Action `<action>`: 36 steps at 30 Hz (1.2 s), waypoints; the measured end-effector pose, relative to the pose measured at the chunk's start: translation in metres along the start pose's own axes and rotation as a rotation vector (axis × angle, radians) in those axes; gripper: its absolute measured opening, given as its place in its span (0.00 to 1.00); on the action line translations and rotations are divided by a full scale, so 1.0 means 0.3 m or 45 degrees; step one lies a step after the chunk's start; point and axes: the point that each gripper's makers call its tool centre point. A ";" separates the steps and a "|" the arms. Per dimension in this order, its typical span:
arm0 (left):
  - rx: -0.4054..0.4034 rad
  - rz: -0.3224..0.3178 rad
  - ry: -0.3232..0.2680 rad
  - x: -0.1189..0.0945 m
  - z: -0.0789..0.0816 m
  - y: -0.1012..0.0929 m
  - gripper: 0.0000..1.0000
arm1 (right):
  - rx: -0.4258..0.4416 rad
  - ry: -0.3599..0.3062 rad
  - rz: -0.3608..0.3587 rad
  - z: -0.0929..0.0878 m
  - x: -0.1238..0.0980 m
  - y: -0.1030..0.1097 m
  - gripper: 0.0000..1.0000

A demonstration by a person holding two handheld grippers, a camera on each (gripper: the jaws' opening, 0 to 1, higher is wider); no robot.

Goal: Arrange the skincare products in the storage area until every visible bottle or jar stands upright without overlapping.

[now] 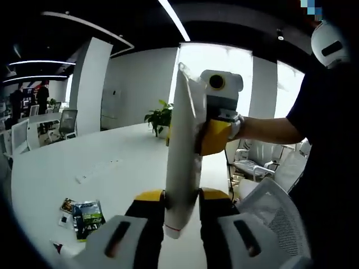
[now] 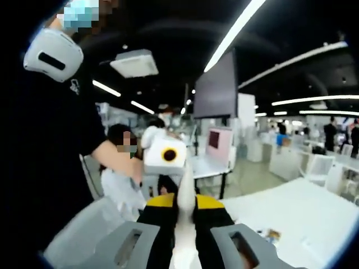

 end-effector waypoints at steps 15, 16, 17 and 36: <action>-0.092 0.177 0.006 -0.071 -0.054 0.102 0.48 | 0.037 0.005 -0.031 -0.066 0.013 -0.080 0.03; -0.096 0.190 0.004 -0.076 -0.059 0.107 0.51 | 0.042 0.002 -0.033 -0.069 0.015 -0.084 0.03; -0.103 0.196 0.000 -0.080 -0.067 0.108 0.52 | 0.048 0.002 -0.035 -0.075 0.018 -0.091 0.03; -0.151 0.320 0.054 -0.119 -0.165 0.169 0.80 | 0.085 0.011 -0.050 -0.200 0.047 -0.186 0.03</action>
Point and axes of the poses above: the point that each gripper's makers call its tool centre point, and the gripper's own axes: x roughly forward along the fingers, y roughly to its left, z roughly out of its top, and after that the axes turned 4 degrees about -y, right-handed
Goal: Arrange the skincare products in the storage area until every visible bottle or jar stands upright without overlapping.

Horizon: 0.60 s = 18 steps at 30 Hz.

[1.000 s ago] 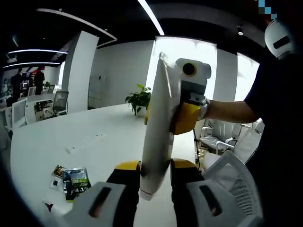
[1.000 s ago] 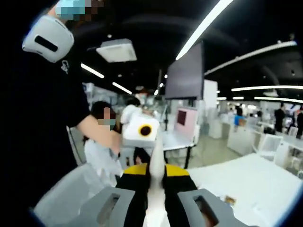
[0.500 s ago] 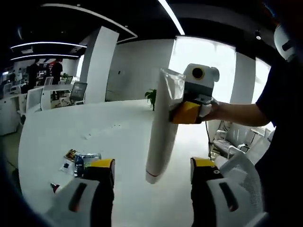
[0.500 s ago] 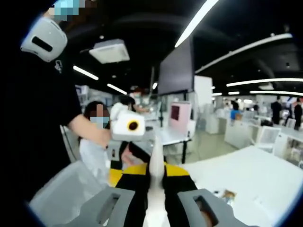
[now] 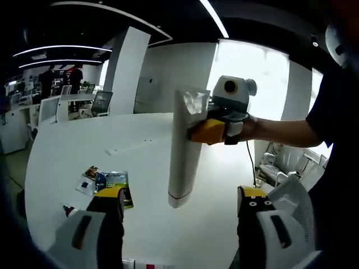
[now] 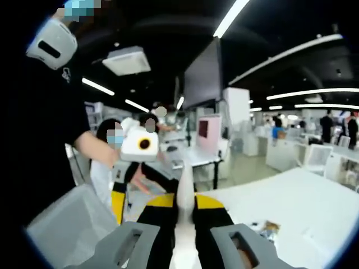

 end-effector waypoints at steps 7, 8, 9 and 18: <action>-0.020 0.032 0.023 -0.020 -0.031 0.024 0.88 | 0.036 -0.031 -0.004 -0.044 0.002 -0.047 0.03; -0.025 0.046 0.023 -0.024 -0.036 0.032 0.89 | 0.037 -0.031 -0.009 -0.054 0.002 -0.057 0.03; -0.028 0.055 0.021 -0.027 -0.038 0.039 0.90 | 0.037 -0.030 -0.012 -0.061 0.001 -0.063 0.03; -0.046 0.142 -0.003 -0.063 -0.039 0.106 0.97 | 0.024 -0.021 -0.040 -0.147 -0.004 -0.155 0.03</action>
Point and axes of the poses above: the point that each gripper's makers call its tool centre point, and the gripper's own axes: x roughly forward along the fingers, y roughly to its left, z roughly out of its top, and after that the axes turned 4 degrees about -y, right-handed
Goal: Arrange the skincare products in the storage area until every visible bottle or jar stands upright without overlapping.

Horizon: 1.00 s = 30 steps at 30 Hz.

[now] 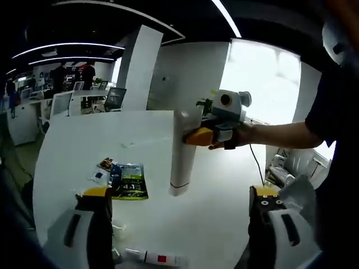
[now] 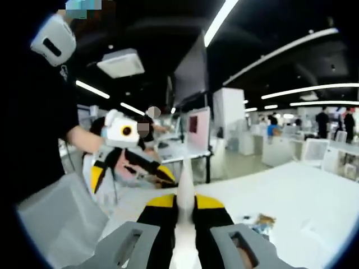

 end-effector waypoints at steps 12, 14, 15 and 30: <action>-0.030 0.087 0.031 -0.030 -0.044 0.080 0.99 | 0.001 0.018 -0.018 -0.098 0.004 -0.101 0.03; -0.037 0.093 0.031 -0.032 -0.050 0.086 0.99 | -0.002 0.018 -0.017 -0.106 0.008 -0.107 0.04; -0.045 0.100 0.038 -0.033 -0.059 0.091 0.99 | -0.005 0.028 -0.017 -0.119 0.011 -0.116 0.04; -0.096 0.122 0.087 -0.016 -0.128 0.119 0.98 | -0.064 0.042 -0.013 -0.191 0.007 -0.169 0.04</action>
Point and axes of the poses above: the point that each gripper's makers call its tool centre point, and the gripper's own axes: x roughly forward along the fingers, y roughly to its left, z roughly out of its top, and after that the axes turned 4 degrees about -y, right-handed
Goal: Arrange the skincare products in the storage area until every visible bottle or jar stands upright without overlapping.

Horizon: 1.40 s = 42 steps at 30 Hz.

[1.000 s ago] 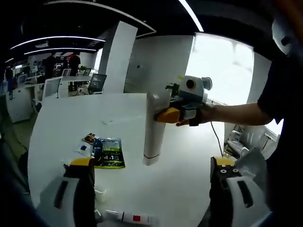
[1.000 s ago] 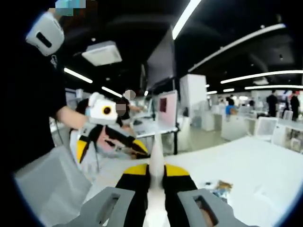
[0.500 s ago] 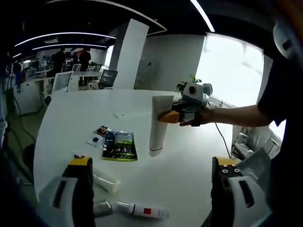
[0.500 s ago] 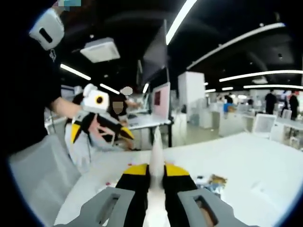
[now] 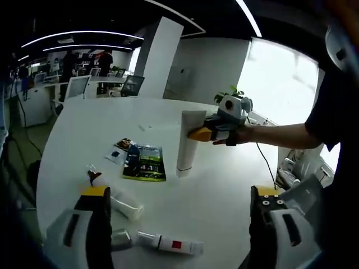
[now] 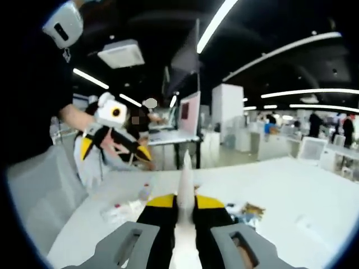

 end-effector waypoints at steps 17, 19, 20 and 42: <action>-0.026 0.000 0.071 0.027 -0.067 0.013 0.97 | -0.018 -0.056 0.022 -0.018 -0.002 -0.061 0.04; -0.028 0.001 0.069 0.029 -0.067 0.016 0.97 | -0.017 -0.058 0.031 -0.018 -0.003 -0.057 0.05; -0.029 0.001 0.069 0.030 -0.068 0.016 0.97 | -0.014 -0.060 0.038 -0.018 -0.003 -0.052 0.05; -0.038 -0.016 0.083 0.047 -0.082 0.003 0.95 | 0.000 -0.032 0.043 -0.001 -0.050 -0.044 0.07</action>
Point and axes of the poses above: the point that each gripper's makers call its tool centre point, and the gripper's own axes: x roughly forward along the fingers, y roughly to its left, z roughly out of its top, and after that the axes turned 4 degrees about -y, right-handed
